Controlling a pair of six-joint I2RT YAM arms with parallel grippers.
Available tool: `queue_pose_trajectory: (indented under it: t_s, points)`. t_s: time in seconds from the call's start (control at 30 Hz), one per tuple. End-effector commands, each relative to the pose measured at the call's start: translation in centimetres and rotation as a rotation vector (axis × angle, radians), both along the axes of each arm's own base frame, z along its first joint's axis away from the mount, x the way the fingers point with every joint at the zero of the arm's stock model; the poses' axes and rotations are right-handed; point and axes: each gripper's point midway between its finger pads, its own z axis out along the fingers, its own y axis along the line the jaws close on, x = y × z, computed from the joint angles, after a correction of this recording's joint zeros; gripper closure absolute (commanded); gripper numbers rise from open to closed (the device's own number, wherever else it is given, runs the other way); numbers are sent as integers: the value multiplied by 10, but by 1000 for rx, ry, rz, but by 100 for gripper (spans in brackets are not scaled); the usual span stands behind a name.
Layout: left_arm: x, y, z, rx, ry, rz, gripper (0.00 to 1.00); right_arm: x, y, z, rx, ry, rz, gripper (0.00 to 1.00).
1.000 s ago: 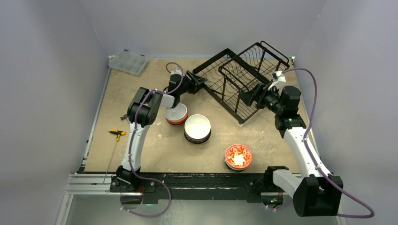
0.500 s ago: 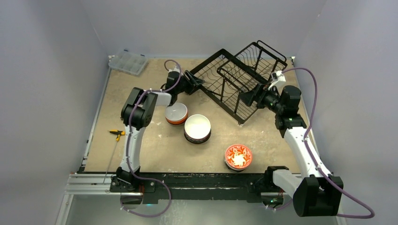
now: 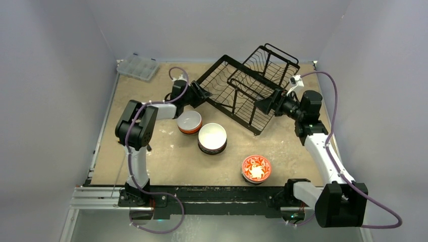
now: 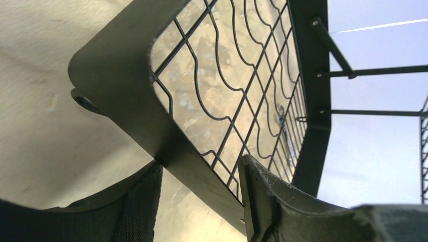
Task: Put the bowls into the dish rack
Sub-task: Adjust the dish rack at the center of the board.
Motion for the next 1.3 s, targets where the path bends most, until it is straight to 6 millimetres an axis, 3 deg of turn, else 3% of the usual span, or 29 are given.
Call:
queue_pose_trajectory:
  t_s: [0.0, 0.17, 0.33, 0.53, 0.7, 0.83, 1.0, 1.27]
  points:
    - [-2, -4, 113, -25, -354, -68, 100, 9, 16, 58, 45, -197, 107, 16]
    - [-5, 23, 100, 1, -317, -18, 98, 7, 27, 58, 88, -180, 189, 15]
    - [-9, 51, 98, 42, -300, 14, 45, 5, 24, 58, 60, -200, 172, 7]
    - [-10, 83, 92, 240, -241, 61, 21, -3, 15, 51, 12, -200, 108, 1]
    - [-10, 123, 85, 466, -180, 141, 15, 3, -2, 25, -26, -120, -17, 1]
    - [-8, 142, 84, 576, -148, 165, 13, 11, -17, -15, -49, 1, -133, 2]
    - [-1, 141, 76, 573, -129, 130, 12, 19, -24, -56, -50, 113, -187, 5]
    - [22, 123, 48, 562, -85, 15, 15, 26, -19, -97, -42, 209, -160, 6]
